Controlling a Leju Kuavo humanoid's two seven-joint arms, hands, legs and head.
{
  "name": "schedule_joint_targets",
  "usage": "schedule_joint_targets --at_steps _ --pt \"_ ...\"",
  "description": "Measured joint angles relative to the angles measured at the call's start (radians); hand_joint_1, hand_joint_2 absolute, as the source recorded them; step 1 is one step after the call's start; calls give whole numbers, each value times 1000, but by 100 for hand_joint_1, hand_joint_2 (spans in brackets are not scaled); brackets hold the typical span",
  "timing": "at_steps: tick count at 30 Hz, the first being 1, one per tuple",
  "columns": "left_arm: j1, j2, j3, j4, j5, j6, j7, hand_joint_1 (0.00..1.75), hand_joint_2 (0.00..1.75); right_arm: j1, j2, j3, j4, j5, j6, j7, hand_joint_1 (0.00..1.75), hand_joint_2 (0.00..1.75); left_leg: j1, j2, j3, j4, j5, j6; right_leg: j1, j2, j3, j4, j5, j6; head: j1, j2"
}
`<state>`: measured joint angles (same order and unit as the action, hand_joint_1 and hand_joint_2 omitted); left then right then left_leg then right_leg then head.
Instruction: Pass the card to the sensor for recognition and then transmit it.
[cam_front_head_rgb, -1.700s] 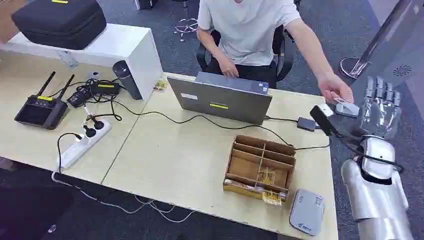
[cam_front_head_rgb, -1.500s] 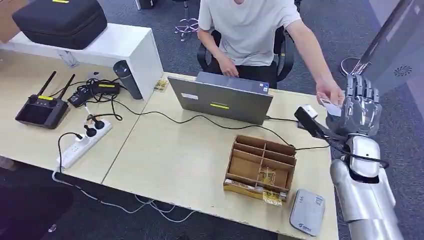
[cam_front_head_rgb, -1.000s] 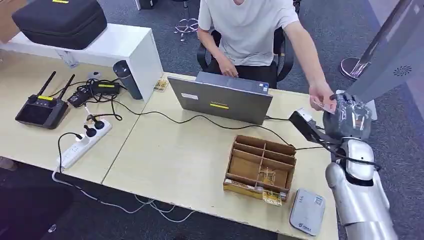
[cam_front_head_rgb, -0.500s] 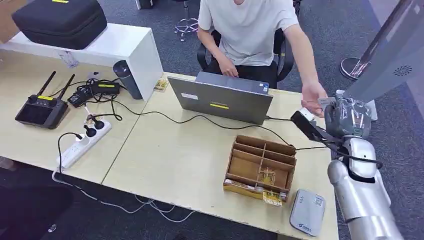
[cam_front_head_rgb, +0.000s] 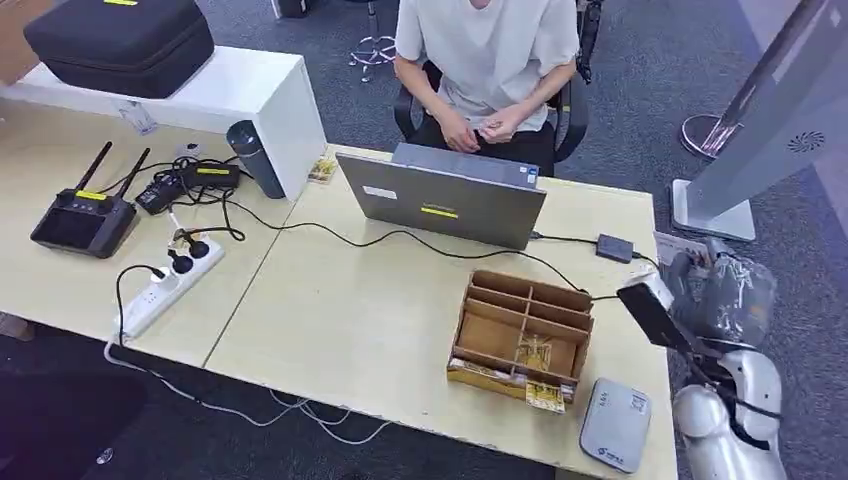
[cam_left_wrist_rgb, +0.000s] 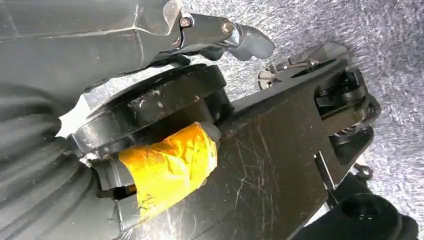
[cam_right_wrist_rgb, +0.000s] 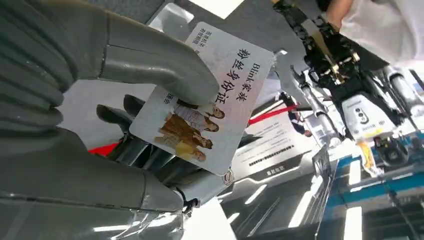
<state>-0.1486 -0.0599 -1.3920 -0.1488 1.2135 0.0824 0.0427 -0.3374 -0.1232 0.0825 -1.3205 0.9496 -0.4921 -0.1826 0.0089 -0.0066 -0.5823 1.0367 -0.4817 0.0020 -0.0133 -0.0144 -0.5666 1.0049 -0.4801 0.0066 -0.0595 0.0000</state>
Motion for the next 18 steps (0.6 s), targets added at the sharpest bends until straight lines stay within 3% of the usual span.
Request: schedule_joint_targets --at_steps 9,18 --pt "4 6 6 0 23 2 -3 0 175 269 -8 -122 -219 -37 -27 -117 175 175 0 1 0 0 -1 0 0 1 0 0 0 0 0 0" --pt "5 6 7 0 26 2 -3 0 175 357 -7 -164 -232 40 -90 -172 175 175 0 2 0 0 -1 0 0 1 0 0 0 0 0 0"
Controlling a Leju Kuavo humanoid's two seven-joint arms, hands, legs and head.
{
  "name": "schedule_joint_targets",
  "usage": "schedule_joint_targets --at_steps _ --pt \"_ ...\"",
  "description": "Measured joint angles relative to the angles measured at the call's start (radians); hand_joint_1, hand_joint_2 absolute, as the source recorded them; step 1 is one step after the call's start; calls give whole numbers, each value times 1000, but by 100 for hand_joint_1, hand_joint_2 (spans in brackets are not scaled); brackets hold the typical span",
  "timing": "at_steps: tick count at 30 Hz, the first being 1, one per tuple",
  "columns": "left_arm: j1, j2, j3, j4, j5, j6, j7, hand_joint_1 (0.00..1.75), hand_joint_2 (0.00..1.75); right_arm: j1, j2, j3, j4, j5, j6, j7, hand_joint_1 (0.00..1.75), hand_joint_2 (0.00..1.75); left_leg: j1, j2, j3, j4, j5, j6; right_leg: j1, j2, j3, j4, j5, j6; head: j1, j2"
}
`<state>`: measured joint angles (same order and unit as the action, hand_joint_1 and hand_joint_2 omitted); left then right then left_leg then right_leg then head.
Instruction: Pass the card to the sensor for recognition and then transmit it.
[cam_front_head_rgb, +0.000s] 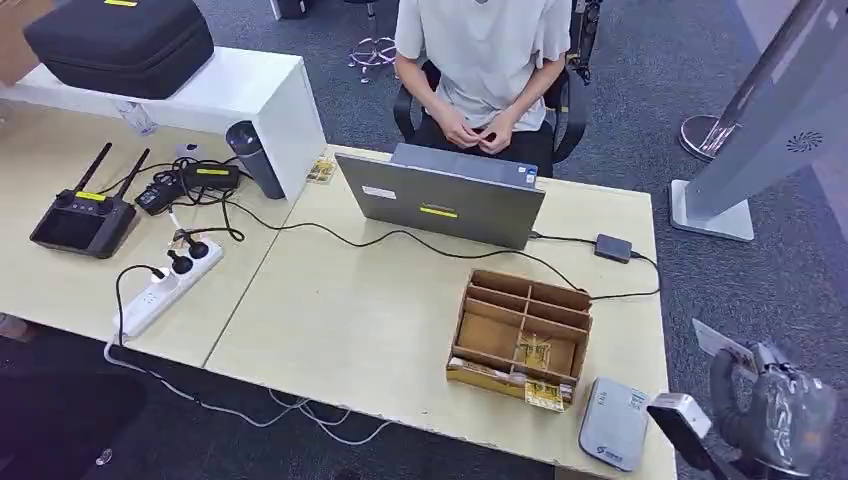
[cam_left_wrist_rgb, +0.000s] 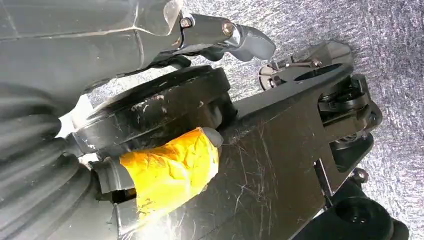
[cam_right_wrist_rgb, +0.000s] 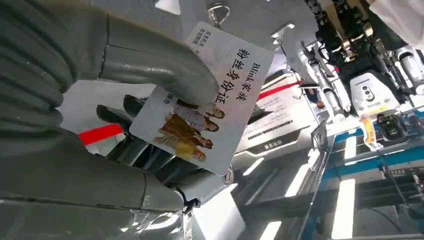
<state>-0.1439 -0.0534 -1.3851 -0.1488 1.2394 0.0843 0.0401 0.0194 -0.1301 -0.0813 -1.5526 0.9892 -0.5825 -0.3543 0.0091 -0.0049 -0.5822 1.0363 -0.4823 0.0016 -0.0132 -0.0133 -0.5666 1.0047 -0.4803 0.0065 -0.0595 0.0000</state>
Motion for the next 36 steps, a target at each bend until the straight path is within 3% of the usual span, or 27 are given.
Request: schedule_joint_targets --at_steps 17,36 --pt "0 0 0 0 8 3 0 0 175 29 50 38 206 62 -69 -36 175 175 0 1 0 0 0 0 0 0 0 0 0 0 0 0" --pt "0 12 0 0 8 6 12 0 175 11 68 54 357 27 -97 -74 175 175 0 1 0 0 0 0 0 0 0 0 0 0 0 0"
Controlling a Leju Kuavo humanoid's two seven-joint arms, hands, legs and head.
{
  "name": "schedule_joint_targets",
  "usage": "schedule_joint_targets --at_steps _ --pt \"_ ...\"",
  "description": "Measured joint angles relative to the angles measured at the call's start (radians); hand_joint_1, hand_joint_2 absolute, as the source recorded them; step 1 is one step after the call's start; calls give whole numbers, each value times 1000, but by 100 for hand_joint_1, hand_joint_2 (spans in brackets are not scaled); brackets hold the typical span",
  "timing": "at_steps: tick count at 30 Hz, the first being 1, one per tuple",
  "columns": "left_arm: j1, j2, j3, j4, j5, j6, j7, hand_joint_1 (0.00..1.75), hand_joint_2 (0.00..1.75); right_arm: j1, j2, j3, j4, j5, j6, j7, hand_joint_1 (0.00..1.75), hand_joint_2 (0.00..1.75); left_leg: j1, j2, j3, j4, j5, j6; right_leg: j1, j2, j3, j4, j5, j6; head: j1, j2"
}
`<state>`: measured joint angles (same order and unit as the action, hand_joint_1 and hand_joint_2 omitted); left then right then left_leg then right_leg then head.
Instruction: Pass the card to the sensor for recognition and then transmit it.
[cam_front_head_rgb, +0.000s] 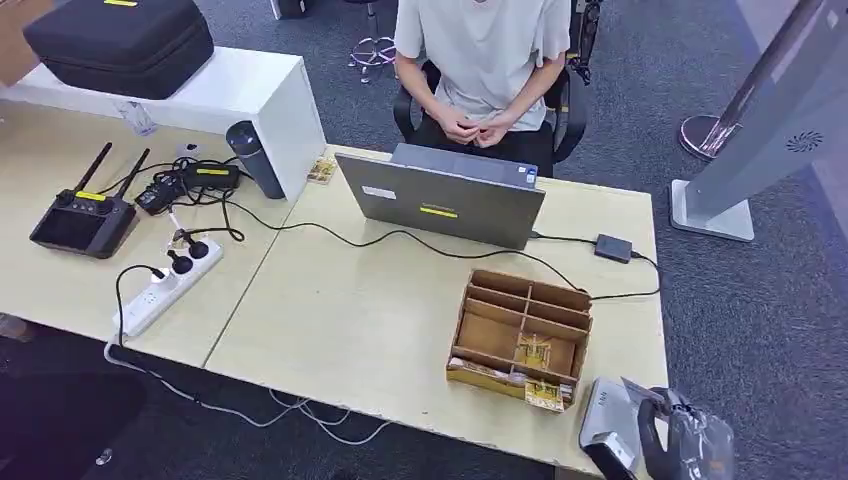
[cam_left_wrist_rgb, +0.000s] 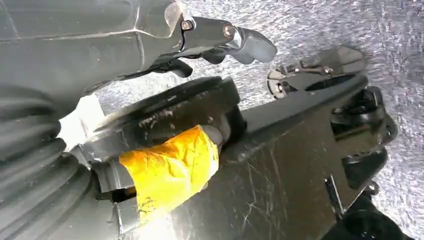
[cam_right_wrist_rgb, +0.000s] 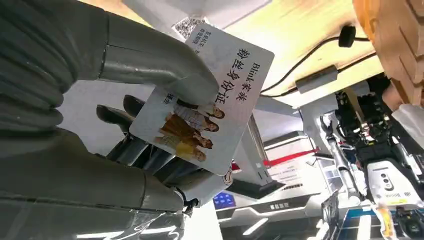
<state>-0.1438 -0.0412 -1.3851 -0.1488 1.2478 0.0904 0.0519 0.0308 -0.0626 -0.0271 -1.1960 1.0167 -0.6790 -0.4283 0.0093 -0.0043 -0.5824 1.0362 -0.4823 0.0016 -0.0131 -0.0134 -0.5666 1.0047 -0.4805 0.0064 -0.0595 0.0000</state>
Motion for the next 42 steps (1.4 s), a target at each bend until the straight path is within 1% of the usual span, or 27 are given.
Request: schedule_joint_targets --at_steps 4,7,9,12,14,17,21,25,27,30,32,34,35,36,37,42 --pt "0 0 0 0 0 0 0 0 175 -14 10 -1 28 2 -7 -31 175 175 0 0 0 0 0 0 0 0 0 0 0 0 0 0" --pt "0 0 0 0 1 1 2 0 175 -24 27 -13 39 6 -8 -77 175 175 0 0 0 0 0 0 0 0 0 0 0 0 0 0" --pt "0 0 0 0 6 2 2 0 175 -27 34 -17 31 -12 -8 -73 175 175 0 0 0 0 0 0 0 0 0 0 0 0 0 0" --pt "0 1 0 0 9 2 6 0 175 -29 34 -14 -35 -28 0 -18 175 175 0 0 0 0 0 0 0 0 0 0 0 0 0 0" --pt "0 1 0 0 10 2 10 0 175 -31 32 1 -107 -23 30 35 175 175 0 0 0 0 0 0 0 0 0 0 0 0 0 0" --pt "0 2 0 0 10 2 12 0 175 -66 22 36 -215 2 82 106 175 175 0 2 0 0 0 0 0 3 0 0 1 0 0 0" --pt "0 0 0 0 11 2 11 0 175 -169 14 96 -290 36 140 179 175 175 0 4 1 0 1 -1 0 4 0 1 2 -1 0 0" --pt "-3 -3 0 0 2 2 11 0 175 -300 15 169 -294 64 176 251 175 175 0 4 1 0 2 -2 0 4 0 1 3 -2 0 0" --pt "-10 -4 0 0 -9 1 13 0 175 -377 20 202 -269 79 198 297 175 175 0 4 1 0 3 -2 0 4 -1 2 4 -3 0 0" --pt "-23 -6 -10 0 -30 -5 23 0 175 -517 38 237 -167 99 213 374 175 175 0 5 1 0 4 -2 0 5 -1 2 5 -2 0 0" --pt "-31 -9 -16 0 -42 -7 34 0 175 -614 53 251 -62 121 214 426 175 175 0 5 0 0 6 -2 0 5 -2 2 6 -3 0 0" --pt "-40 -12 -31 0 -56 -10 43 0 175 -712 66 261 58 168 215 493 175 175 0 4 0 0 6 -2 0 4 -2 2 7 -3 0 0" --pt "-44 -14 -36 0 -61 -11 48 0 175 -755 71 266 120 177 214 510 175 175 0 4 0 0 7 -3 0 4 -2 2 7 -3 0 0" --pt "-46 -15 -41 0 -65 -13 52 0 175 -791 77 266 178 176 212 511 175 175 0 4 0 0 7 -3 0 4 -2 2 7 -3 0 0" --pt "-47 -15 -44 0 -66 -13 53 0 175 -806 80 266 203 176 212 513 175 175 0 4 0 0 7 -3 0 4 -2 2 7 -3 0 0" --pt "-47 -15 -44 0 -66 -13 53 0 175 -806 80 266 203 176 212 513 175 175 0 4 0 0 7 -3 0 4 -2 2 7 -3 0 0"
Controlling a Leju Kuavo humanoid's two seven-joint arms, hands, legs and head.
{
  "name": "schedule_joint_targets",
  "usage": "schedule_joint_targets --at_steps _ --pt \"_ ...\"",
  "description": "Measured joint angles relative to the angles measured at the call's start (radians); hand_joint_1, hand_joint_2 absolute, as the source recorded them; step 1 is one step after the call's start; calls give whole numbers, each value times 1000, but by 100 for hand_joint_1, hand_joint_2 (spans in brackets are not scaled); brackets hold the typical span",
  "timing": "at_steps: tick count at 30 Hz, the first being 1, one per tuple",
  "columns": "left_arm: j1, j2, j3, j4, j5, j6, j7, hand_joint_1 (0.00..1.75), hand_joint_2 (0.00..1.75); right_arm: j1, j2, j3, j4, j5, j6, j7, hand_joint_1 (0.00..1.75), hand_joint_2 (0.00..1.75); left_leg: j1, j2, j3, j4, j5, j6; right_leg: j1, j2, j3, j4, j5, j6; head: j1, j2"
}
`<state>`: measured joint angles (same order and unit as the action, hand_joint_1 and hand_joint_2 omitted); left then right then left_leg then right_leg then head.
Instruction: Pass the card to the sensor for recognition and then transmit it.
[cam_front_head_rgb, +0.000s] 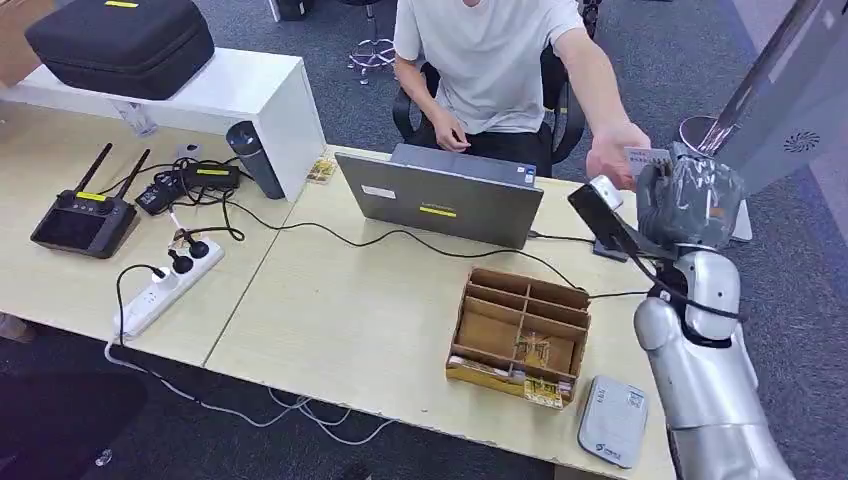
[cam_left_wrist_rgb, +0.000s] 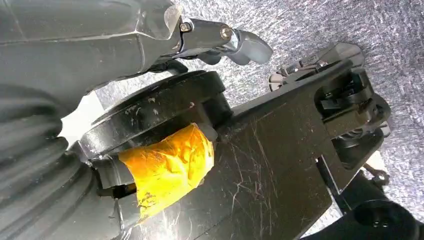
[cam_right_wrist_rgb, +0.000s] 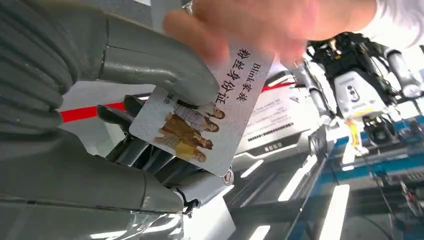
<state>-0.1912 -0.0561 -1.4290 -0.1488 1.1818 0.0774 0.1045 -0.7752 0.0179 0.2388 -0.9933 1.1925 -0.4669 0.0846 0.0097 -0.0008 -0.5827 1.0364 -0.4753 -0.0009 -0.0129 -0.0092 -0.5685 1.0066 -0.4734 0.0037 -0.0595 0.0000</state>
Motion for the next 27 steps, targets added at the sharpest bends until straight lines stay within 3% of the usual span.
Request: schedule_joint_targets --at_steps 3,5,6,9,17,18,19,20,23,27 --pt "0 0 -1 0 0 0 0 0 175 -7 1 0 8 0 0 0 175 175 0 0 0 0 0 0 0 0 0 0 0 0 0 0" --pt "-6 -3 -9 0 -3 -1 2 0 175 -63 19 0 114 -3 -5 4 175 175 0 0 0 0 0 0 0 0 0 0 0 0 0 0" --pt "-7 -5 -13 0 -3 -1 4 0 175 -77 32 1 167 -9 -8 -3 0 175 0 -1 -1 0 0 0 0 0 -1 0 0 0 0 0" --pt "-7 -5 -21 0 2 -2 -2 0 175 -65 54 4 209 -43 -32 -67 0 175 0 0 -3 0 0 0 0 0 -4 0 0 0 0 0" --pt "-7 -5 -21 0 2 -2 -2 0 175 -48 59 9 204 -47 -32 -74 0 175 0 0 -3 0 0 0 0 0 -3 0 1 0 0 0" --pt "-7 -5 -21 0 3 -1 -2 0 175 -45 59 9 201 -55 -31 -81 0 0 0 0 -3 0 0 0 0 0 -3 0 1 0 0 0" --pt "-6 -5 -21 0 5 1 -2 0 175 -37 59 9 187 -76 -28 -99 0 0 0 0 -3 0 0 0 0 0 -3 0 0 -1 0 0" --pt "-6 -5 -22 0 9 3 -2 0 175 -22 59 9 165 -103 -17 -121 0 175 0 0 -3 0 0 0 0 0 -3 0 0 -1 0 0" --pt "-4 -4 -21 0 33 6 -2 0 175 76 60 15 32 -238 37 -203 0 175 0 -1 -3 0 0 -1 0 -1 -3 0 0 0 0 0" --pt "10 -2 -21 0 67 16 -22 0 175 273 55 42 -221 -344 74 -254 0 175 0 -1 -3 0 -2 -1 0 -1 -4 0 -2 0 0 0"
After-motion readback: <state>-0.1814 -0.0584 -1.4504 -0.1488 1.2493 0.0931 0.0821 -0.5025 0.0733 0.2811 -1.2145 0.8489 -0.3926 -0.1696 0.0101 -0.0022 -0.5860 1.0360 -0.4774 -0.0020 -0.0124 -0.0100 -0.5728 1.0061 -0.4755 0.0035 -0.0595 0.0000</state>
